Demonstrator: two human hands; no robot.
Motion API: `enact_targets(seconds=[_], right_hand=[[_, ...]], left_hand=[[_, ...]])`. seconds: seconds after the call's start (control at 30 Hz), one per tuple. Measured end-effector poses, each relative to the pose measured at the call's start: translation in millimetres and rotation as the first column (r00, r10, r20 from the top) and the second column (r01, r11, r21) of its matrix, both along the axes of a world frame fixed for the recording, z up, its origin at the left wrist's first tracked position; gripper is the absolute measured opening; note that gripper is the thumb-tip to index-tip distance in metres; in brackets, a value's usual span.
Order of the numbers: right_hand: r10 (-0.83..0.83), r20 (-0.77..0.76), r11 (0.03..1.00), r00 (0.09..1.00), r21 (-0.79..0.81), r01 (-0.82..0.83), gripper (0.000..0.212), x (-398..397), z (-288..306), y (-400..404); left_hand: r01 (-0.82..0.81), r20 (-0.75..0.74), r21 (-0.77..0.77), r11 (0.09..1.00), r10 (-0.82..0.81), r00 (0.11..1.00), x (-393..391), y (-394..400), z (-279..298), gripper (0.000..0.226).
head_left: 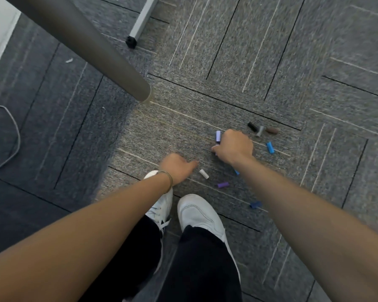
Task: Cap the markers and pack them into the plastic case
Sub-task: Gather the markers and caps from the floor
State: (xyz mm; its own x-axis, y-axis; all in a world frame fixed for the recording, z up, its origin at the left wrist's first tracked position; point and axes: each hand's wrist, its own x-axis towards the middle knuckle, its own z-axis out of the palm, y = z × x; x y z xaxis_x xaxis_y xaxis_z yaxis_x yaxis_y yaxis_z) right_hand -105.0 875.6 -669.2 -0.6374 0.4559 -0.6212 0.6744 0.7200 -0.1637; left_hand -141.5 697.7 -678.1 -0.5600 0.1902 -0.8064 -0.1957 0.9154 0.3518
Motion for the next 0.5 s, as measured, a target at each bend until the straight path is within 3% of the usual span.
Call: enact_targets(seconds=[0.1, 0.2, 0.3, 0.4, 0.5], right_hand=[[-0.116, -0.061, 0.974, 0.991, -0.202, 0.102, 0.030, 4, 2, 4], [-0.383, -0.030, 0.789, 0.923, -0.531, 0.309, 0.028, 8, 8, 14], [-0.489, 0.021, 0.648, 0.872, -0.661, 0.379, 0.030, 10, 18, 23], [-0.490, 0.013, 0.666, 0.872, -0.639, 0.384, 0.035, 11, 15, 26], [-0.380, -0.049, 0.807, 0.924, -0.505, 0.306, 0.044, 9, 2, 28]], left_hand=[[0.092, -0.027, -0.074, 0.993, -0.094, 0.995, 9, 5, -1, 0.061], [0.096, -0.055, -0.138, 0.986, -0.105, 0.993, 16, 18, -2, 0.065], [0.105, -0.044, -0.155, 0.982, -0.113, 0.993, 24, 30, -9, 0.068], [0.117, -0.049, -0.175, 0.978, -0.127, 0.991, 27, 36, -12, 0.057], [0.132, -0.043, -0.133, 0.982, -0.139, 0.989, 29, 30, -15, 0.048]])
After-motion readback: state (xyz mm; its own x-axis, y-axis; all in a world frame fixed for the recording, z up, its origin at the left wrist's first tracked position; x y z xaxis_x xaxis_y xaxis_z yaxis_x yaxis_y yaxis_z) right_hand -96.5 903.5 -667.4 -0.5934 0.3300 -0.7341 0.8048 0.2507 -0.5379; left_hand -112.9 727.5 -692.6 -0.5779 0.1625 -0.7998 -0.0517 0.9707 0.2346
